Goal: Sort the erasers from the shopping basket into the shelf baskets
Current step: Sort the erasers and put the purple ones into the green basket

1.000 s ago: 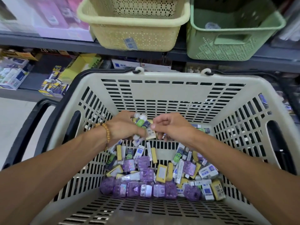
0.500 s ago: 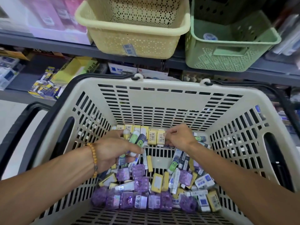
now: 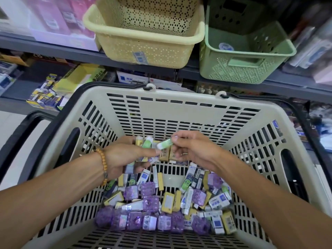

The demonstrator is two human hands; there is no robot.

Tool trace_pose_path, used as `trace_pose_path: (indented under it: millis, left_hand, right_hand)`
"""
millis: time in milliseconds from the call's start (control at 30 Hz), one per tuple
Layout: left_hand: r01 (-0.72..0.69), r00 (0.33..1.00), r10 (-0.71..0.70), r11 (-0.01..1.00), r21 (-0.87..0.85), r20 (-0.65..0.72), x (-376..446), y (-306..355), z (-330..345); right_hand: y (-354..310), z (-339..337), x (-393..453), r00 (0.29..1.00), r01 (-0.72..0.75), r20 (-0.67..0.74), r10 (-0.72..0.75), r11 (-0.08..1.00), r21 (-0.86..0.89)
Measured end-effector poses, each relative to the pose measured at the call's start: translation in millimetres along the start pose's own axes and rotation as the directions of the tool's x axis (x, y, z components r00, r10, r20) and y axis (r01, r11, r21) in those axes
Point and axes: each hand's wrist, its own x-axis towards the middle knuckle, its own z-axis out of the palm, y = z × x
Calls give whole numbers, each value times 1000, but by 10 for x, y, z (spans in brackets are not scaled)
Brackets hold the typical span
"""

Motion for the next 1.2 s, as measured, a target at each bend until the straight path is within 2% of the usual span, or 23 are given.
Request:
trace_pose_path:
  millis: [100,167,267,400,500,567,633,767,867,933,1033,1100,1200]
  left_hand:
    - [11,999,-9,998,64,-31,-5,-19,3]
    - [13,999,-10,995,97,-33,0,-31,7]
    - [9,1000,-6,988,156,-22,0,-52,20]
    - [-6,1000,10,981,195,-22,8,-74,41]
    - [-14,999,21,976,218,-29,13,-60,37]
    - [-22,999,29,974,226,-28,21,-49,26]
    - [-29,999,37,971,238,-28,20,-41,30]
    - [-41,998,54,966,256,-42,32,-38,31]
    - [-43,997,59,965,257,-58,36,-33,28]
    - [-50,996,68,963,264,-58,38,-36,30]
    - [-68,996,82,956,287,-40,32,-46,35]
    - [-90,995,101,949,301,-24,27,-58,35]
    - [-108,994,113,948,299,-2,10,-70,32]
  right_hand:
    - [102,-281,20,971,-136,-220,88,967,-214]
    - [192,-337,65,946,-219,-299,128,930,-294]
    - [273,-293,179,924,-236,-370,100,909,-344]
    - [329,-192,273,916,-205,-394,75,932,-298]
    - [282,-278,235,923,-247,-357,146,934,-257]
    - [253,-342,207,912,-299,-369,177,903,-307]
    - [272,-321,208,901,-301,-412,137,881,-365]
    - [316,-180,253,914,-220,-395,93,932,-289]
    - [277,-185,213,904,-178,-427,-12,898,-402]
    - [187,-125,154,922,-91,-377,-89,896,-435]
    - [16,161,70,992,27,-113,-61,959,-283]
    - [-65,318,44,997,72,-7,-75,978,-196]
    - [-163,402,-20,991,126,62,-118,982,-142]
